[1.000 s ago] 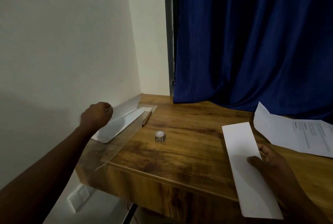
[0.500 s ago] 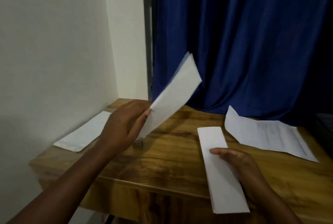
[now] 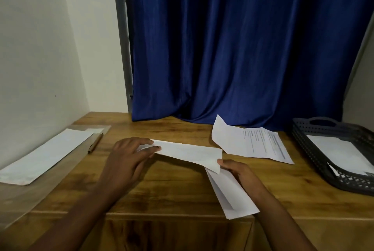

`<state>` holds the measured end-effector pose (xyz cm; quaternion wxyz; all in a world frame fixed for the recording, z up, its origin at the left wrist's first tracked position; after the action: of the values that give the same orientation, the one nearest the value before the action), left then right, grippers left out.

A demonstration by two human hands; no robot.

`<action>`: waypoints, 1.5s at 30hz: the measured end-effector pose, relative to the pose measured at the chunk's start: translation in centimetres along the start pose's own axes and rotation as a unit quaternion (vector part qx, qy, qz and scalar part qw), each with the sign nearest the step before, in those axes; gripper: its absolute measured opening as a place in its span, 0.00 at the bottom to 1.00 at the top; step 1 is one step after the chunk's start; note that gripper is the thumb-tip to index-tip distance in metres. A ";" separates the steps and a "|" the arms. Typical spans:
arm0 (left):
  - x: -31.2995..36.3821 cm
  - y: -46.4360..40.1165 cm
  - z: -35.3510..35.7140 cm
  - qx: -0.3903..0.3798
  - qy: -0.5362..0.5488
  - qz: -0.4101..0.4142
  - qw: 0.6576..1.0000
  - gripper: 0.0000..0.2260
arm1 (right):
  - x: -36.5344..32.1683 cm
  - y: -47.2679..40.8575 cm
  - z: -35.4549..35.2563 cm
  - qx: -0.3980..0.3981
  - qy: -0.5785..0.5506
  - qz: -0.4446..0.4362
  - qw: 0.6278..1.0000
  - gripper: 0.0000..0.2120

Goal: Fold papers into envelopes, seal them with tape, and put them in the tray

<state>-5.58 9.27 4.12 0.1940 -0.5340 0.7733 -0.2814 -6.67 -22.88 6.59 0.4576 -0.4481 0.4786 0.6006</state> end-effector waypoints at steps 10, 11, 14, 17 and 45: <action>3.3 -1.8 2.0 -0.061 0.050 -0.025 0.997 0.41 | 1.3 -1.1 0.9 0.027 0.035 -0.016 0.999 0.09; 3.8 -1.9 2.3 -0.069 0.054 -0.009 0.996 0.41 | 1.4 -1.3 0.8 0.024 0.034 -0.017 0.999 0.09; 4.5 -1.9 3.6 -0.112 0.046 0.022 0.992 0.39 | 1.4 -1.3 0.7 0.028 0.029 -0.025 0.999 0.08; 3.7 -2.1 4.4 -0.094 0.053 -0.018 0.994 0.28 | 1.5 -1.5 0.1 0.027 0.031 -0.043 0.998 0.07; 9.0 -1.8 0.4 -0.312 0.473 -0.377 0.732 0.18 | 3.0 -1.9 0.2 0.006 0.005 -0.066 0.998 0.12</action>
<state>-7.26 0.31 5.01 -0.4966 -0.6101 0.5448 -0.2904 -5.36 -22.13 3.38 0.4967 -0.4791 0.4534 0.5641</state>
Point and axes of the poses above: each hand's wrist, its own y-axis away from the middle knuckle, its own z-axis out of the palm, x = y × z, the point moved 1 cm from there along -y, towards the middle knuckle, and after that the axes turned 8 degrees about -y, right-handed, at the moved point
